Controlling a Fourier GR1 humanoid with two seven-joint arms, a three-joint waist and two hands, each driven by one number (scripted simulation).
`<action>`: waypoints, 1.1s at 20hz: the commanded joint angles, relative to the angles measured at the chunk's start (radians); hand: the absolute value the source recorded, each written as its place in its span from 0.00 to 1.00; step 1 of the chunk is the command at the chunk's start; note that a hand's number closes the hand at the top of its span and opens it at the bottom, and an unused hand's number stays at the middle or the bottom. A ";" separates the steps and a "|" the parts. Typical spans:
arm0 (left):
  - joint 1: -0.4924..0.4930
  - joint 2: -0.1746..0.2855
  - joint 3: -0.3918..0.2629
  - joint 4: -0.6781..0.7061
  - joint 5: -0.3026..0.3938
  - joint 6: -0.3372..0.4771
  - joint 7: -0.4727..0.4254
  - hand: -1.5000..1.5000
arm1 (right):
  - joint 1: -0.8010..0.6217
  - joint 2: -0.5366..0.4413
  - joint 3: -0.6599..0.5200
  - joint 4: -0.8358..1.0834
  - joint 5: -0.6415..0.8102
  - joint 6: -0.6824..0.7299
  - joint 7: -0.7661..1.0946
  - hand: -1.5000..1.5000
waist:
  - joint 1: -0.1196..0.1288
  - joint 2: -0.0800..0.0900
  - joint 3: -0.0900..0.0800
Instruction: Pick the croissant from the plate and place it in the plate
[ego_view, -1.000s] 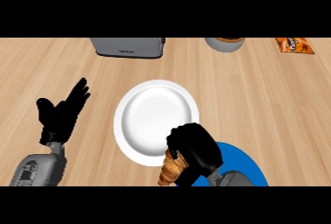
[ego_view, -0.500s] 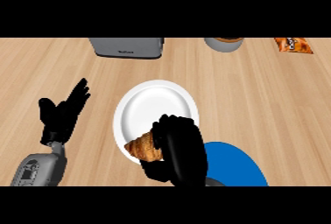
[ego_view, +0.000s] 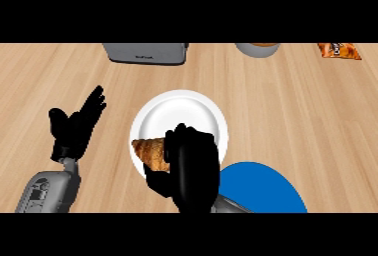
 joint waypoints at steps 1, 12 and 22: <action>0.003 0.028 0.018 -0.009 0.015 -0.025 0.007 0.50 | -0.073 0.007 0.047 0.069 0.011 -0.088 0.276 1.00 | -0.001 0.001 0.001; -0.020 0.002 0.023 0.008 0.001 0.010 0.009 0.50 | -0.137 0.007 -0.024 0.366 -0.272 -0.151 0.116 1.00 | -0.020 0.011 0.002; 0.035 0.016 0.045 -0.014 0.029 -0.030 -0.008 0.50 | -0.241 0.008 -0.038 0.476 -0.494 -0.342 -0.153 0.00 | -0.035 0.004 0.002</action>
